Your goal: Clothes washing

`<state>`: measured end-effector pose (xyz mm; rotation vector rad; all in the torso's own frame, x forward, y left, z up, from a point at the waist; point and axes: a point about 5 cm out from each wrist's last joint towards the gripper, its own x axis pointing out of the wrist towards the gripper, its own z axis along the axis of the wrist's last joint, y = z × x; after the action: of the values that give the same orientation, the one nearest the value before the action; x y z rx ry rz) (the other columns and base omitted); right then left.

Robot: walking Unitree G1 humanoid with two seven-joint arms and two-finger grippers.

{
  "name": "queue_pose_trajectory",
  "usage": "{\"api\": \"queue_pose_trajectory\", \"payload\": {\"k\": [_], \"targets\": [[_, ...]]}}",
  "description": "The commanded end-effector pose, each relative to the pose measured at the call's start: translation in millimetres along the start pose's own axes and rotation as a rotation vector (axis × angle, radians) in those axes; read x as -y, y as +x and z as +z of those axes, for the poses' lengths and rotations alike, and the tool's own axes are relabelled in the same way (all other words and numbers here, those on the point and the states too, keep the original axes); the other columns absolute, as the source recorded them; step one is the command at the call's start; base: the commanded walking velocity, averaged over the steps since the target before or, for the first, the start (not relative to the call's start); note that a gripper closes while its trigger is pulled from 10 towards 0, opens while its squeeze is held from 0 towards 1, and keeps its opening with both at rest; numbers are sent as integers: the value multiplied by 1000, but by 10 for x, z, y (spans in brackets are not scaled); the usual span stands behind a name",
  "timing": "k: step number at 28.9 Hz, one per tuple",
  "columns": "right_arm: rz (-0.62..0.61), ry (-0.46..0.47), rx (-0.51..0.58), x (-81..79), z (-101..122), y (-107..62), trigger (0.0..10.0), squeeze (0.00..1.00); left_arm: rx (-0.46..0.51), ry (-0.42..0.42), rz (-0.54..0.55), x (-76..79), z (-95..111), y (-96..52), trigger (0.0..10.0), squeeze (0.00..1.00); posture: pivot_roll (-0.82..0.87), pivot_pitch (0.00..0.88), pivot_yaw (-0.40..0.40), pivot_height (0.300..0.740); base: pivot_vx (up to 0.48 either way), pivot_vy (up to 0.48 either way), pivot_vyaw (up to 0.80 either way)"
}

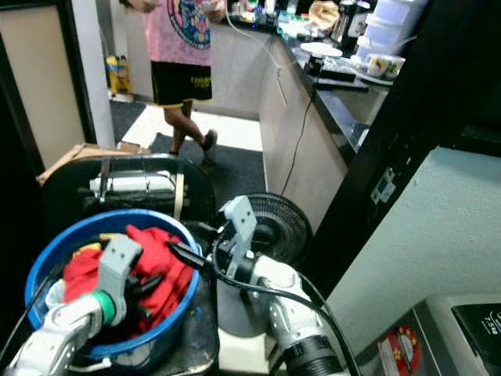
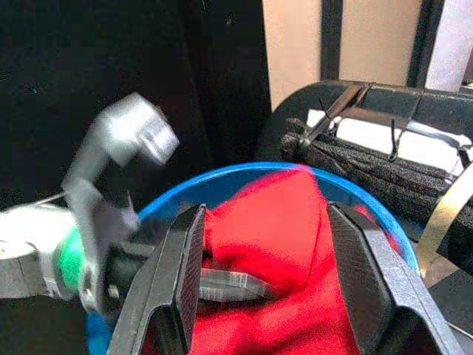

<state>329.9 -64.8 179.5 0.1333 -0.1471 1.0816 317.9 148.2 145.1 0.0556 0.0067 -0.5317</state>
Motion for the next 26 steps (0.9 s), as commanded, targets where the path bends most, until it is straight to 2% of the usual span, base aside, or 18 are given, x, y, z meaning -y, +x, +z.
{"api": "queue_pose_trajectory", "payload": {"k": [1,2,4,5,7,8,9,10,12,13,15,16,17,23,24,25,26], "targets": [[-3,27,16,21,2,-72,10000,0,148,-1,19,3,240,-23,0,0,-10,6,-63,740,0,0,0],[6,36,29,16,24,-73,10000,0,258,3,65,-30,433,-53,0,0,-9,4,-62,740,0,0,0],[6,36,29,16,24,-73,10000,0,258,3,65,-30,433,-53,0,0,-9,4,-62,740,0,0,0],[20,52,57,7,70,-67,10000,0,377,6,128,-94,661,-95,0,0,-10,0,-60,740,0,0,0],[20,52,57,7,70,-67,10000,0,377,6,128,-94,661,-95,0,0,-10,0,-60,740,0,0,0],[34,87,105,7,164,-56,10000,0,488,-6,192,-177,907,-150,0,0,-7,0,-60,740,0,0,0],[44,116,140,6,236,-51,10000,0,560,-21,234,-230,1067,-205,0,0,-6,0,-59,740,0,0,0],[44,116,140,6,236,-51,10000,0,560,-21,234,-230,1067,-205,0,0,-6,0,-59,740,0,0,0],[60,141,176,9,353,-43,10000,0,634,-32,317,-333,1264,-285,0,0,-4,0,-60,740,0,0,0],[63,134,193,3,406,-45,10000,0,515,14,438,-459,1205,-270,7294,0,-6,0,-57,740,0,0,0],[63,134,193,3,406,-45,10000,0,515,14,438,-459,1205,-270,7294,0,-6,0,-57,740,0,0,0],[66,129,206,-4,442,-47,10000,0,429,50,530,-550,1155,-279,7294,0,-7,0,-57,740,0,0,0],[50,113,222,1,487,-46,10000,0,379,77,586,-601,1112,-305,10000,0,-4,0,-59,740,0,0,0],[-16,91,233,48,541,-41,10000,0,341,91,618,-620,1071,-333,10000,0,-4,0,-58,740,0,0,0],[-72,70,235,92,564,-37,10000,0,337,118,629,-608,1071,-350,10000,0,4,0,-58,740,0,0,0],[-131,63,239,146,590,-33,10000,0,348,110,642,-597,1078,-369,10000,0,6,0,-57,740,0,0,-800],[-131,63,239,146,590,-33,10000,0,348,110,642,-597,1078,-369,10000,0,6,0,-57,740,0,0,-800]]}}
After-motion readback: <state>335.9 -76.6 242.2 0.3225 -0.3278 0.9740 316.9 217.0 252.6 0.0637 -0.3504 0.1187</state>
